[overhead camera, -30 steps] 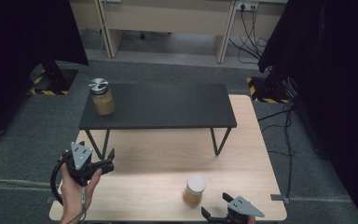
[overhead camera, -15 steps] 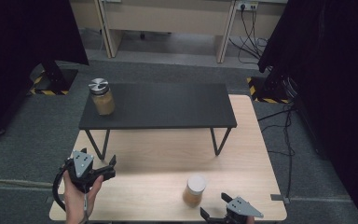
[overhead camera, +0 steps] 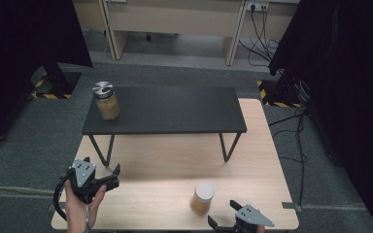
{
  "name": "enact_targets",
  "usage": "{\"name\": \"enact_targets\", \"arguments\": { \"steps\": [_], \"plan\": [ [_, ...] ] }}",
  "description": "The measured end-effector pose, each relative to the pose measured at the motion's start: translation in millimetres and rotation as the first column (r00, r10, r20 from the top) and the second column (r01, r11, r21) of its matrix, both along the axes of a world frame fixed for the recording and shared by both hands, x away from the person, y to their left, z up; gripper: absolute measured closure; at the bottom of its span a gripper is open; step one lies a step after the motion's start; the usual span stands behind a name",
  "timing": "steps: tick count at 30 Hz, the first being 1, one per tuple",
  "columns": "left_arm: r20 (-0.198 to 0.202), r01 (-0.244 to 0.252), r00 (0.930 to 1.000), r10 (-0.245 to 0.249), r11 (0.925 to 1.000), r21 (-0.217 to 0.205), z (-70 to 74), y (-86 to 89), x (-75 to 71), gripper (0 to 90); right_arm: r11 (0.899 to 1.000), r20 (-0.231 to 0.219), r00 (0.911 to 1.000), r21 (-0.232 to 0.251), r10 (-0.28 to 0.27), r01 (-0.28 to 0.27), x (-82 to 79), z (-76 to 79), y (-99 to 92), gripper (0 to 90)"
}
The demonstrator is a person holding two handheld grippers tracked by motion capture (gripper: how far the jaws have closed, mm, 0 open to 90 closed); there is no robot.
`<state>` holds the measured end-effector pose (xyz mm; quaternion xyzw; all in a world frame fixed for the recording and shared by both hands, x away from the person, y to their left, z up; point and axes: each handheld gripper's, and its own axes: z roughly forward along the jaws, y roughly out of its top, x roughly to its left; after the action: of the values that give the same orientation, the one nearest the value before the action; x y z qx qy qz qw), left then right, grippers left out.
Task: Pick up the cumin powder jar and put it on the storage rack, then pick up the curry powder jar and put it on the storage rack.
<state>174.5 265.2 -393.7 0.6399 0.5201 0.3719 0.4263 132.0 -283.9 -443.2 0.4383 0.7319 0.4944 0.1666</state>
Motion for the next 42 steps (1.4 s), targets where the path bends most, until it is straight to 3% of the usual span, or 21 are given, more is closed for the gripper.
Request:
{"name": "enact_targets", "arguments": {
  "steps": [11, 42],
  "plan": [
    [0.006, -0.009, 0.9999, 0.009, 0.9998, -0.016, -0.5, 5.0, -4.4, 0.0, 1.000, 0.014, 0.9999, -0.002, -0.002, 0.002, 2.1, 3.5, -0.1, 1.7],
    [-0.006, -0.017, 0.9998, 0.017, 0.9998, -0.008, -2.0, 6.3, -4.3, 0.0, 1.000, 0.025, 0.9995, 0.000, 0.020, -0.020, 5.0, 6.7, 3.8, 1.7]
  ]
}}
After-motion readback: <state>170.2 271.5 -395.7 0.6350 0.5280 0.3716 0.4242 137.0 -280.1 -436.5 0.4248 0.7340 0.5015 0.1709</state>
